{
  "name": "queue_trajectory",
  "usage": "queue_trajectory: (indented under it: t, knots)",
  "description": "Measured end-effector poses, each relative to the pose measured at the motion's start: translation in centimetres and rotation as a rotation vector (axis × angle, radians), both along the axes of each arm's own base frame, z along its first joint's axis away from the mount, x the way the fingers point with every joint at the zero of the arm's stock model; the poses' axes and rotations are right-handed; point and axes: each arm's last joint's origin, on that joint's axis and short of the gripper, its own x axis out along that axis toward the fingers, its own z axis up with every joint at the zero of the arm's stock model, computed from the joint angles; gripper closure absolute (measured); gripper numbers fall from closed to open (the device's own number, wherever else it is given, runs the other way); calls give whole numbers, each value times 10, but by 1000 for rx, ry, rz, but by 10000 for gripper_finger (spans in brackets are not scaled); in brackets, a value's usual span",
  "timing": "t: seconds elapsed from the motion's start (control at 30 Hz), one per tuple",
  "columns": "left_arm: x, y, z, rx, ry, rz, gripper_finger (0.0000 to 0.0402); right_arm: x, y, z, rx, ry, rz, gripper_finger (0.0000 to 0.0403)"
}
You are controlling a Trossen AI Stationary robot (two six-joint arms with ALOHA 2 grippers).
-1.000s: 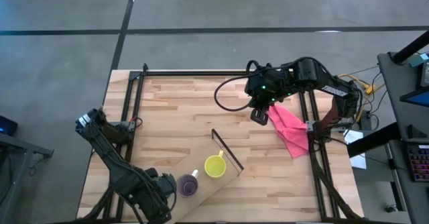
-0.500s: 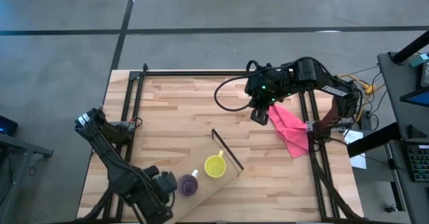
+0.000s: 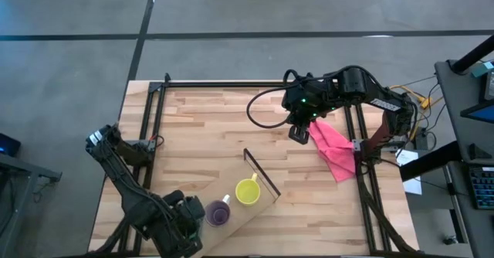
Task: Stack small to large cups/mugs on shelf
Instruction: Put the blue cup on the shelf
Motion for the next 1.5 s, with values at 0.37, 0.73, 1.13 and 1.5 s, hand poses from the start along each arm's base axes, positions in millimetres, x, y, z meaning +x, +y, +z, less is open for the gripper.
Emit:
queue_trajectory:
  t: [0.37,0.73,1.13,1.5]
  knots:
    - [-9,-13,-10,76,-2,48,401,0,0,0,0,-1,0,344]
    - [-8,-27,-21,156,-27,86,401,1,0,0,0,-7,-1,344]
    - [-16,-27,-22,221,-47,124,401,1,0,0,9,-9,-17,344]
    - [-21,-36,-8,99,4,81,401,1,0,0,8,-9,-15,344]
